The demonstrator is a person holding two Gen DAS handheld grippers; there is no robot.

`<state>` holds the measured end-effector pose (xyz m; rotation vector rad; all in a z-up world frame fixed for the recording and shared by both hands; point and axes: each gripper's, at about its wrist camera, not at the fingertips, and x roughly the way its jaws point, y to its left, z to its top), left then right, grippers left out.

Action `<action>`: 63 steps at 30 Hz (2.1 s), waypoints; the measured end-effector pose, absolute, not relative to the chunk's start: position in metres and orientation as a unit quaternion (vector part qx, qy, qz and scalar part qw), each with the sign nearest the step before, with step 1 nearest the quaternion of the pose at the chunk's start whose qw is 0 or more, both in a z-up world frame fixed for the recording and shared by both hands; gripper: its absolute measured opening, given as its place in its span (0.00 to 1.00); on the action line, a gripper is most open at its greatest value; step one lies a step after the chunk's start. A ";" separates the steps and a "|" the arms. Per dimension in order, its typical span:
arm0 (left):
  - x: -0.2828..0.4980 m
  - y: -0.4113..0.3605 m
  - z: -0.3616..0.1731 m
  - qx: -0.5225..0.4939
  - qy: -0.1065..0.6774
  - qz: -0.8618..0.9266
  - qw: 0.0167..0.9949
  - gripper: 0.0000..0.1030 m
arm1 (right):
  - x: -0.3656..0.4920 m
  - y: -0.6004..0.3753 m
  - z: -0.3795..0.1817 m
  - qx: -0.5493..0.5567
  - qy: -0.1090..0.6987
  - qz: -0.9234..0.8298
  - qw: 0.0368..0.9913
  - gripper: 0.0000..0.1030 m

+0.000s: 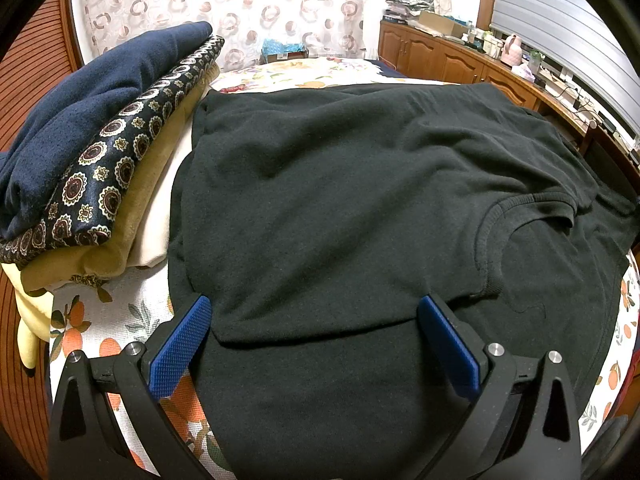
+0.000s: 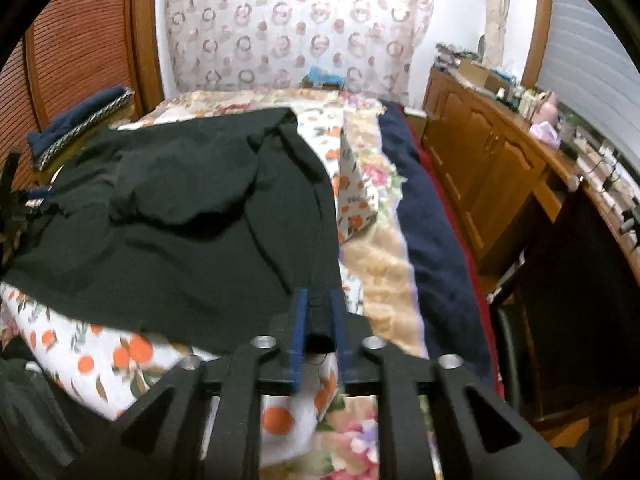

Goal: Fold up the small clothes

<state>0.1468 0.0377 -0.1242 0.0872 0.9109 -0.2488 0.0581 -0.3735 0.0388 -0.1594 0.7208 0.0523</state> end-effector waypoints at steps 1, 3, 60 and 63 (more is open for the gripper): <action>0.147 0.038 -0.124 0.042 0.439 -0.120 0.890 1.00 | 0.059 -0.369 0.041 -0.083 0.348 0.020 0.934 0.33; 0.147 0.038 -0.124 0.042 0.438 -0.120 0.890 1.00 | 0.063 -0.359 0.043 -0.083 0.339 0.029 0.937 0.37; 0.153 0.084 -0.116 -0.030 0.438 -0.091 0.894 0.28 | 0.179 -0.277 -0.017 -0.072 0.388 0.087 0.915 0.88; 0.157 0.083 -0.115 -0.023 0.442 -0.089 0.892 0.32 | 0.179 -0.277 -0.017 -0.072 0.388 0.087 0.915 0.88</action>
